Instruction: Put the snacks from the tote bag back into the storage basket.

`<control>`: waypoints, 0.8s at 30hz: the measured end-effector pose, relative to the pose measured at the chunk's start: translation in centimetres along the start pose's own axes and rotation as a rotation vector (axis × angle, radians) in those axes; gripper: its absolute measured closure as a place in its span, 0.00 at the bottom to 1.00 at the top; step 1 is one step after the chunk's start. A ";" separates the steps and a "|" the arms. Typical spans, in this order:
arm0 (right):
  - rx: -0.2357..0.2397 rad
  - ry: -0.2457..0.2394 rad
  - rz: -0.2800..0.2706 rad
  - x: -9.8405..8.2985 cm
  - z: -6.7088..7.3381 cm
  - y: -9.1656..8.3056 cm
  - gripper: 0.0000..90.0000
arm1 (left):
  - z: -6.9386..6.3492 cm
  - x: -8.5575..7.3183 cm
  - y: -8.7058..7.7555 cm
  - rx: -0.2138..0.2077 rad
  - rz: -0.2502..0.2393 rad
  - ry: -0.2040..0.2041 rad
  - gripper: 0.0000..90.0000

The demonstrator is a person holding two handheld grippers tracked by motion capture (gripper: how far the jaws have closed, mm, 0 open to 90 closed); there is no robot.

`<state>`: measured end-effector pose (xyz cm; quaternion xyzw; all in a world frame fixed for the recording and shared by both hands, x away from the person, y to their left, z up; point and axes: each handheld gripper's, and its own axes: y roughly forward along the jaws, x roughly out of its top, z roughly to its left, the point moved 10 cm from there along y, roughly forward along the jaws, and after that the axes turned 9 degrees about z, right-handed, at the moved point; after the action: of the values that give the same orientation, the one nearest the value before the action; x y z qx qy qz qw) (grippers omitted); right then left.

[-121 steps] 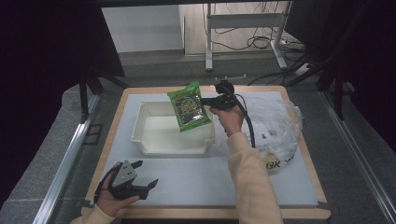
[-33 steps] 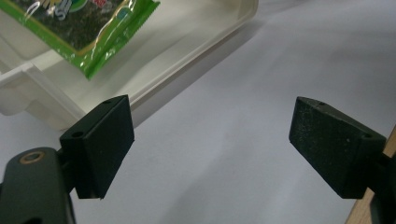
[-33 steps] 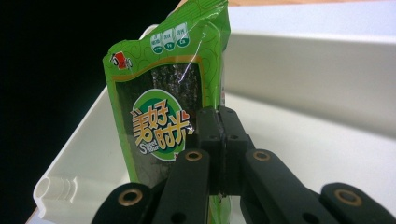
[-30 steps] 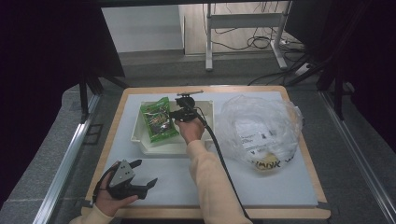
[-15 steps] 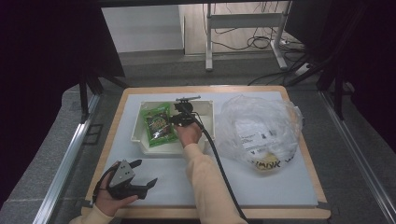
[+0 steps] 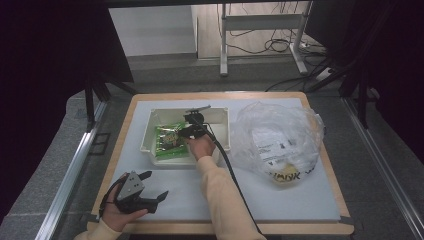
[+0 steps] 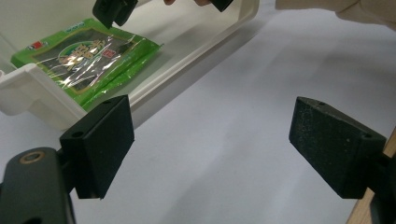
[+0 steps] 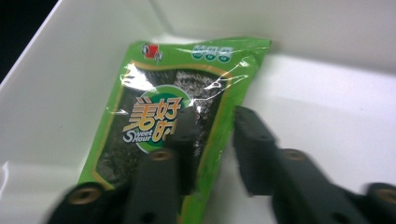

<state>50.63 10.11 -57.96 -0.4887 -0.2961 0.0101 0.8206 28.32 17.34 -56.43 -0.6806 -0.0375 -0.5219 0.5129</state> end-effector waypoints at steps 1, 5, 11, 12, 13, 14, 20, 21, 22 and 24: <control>-0.003 -0.011 -0.003 0.0 0.1 -0.2 0.69 | 0.0 0.0 0.0 0.001 0.000 0.000 0.16; 0.014 -0.059 -0.030 0.4 0.8 -1.4 0.64 | 0.0 0.0 0.0 0.002 0.001 0.000 0.16; 0.026 -0.126 -0.060 0.8 1.3 -3.5 0.60 | 0.1 0.0 0.1 0.005 0.002 -0.001 0.16; 0.031 -0.128 -0.064 0.8 1.4 -3.7 0.60 | 0.1 0.0 0.2 0.005 0.003 -0.001 0.16; 0.028 -0.136 -0.063 0.7 1.3 -4.0 0.59 | 0.1 0.0 0.2 0.007 0.005 0.000 0.16; 0.034 -0.140 -0.071 0.7 1.4 -4.1 0.57 | 0.1 0.0 0.2 0.008 0.005 0.000 0.16; 0.073 -0.170 -0.095 0.6 1.8 -5.6 0.50 | 0.3 0.0 0.2 0.012 0.008 -0.003 0.16; 0.079 -0.183 -0.099 0.5 1.9 -5.9 0.49 | 0.4 -0.1 0.2 0.014 0.008 -0.005 0.16; 0.087 -0.196 -0.106 0.4 2.1 -6.2 0.48 | 0.4 -0.1 0.2 0.016 0.009 -0.008 0.16; 0.096 -0.218 -0.117 0.2 2.3 -7.0 0.46 | 0.4 -0.2 0.2 0.020 0.009 -0.012 0.16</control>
<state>47.77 8.31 -51.39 -0.4266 -0.4108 0.0294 0.8053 28.64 17.68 -56.67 -0.6789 -0.0426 -0.5150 0.5217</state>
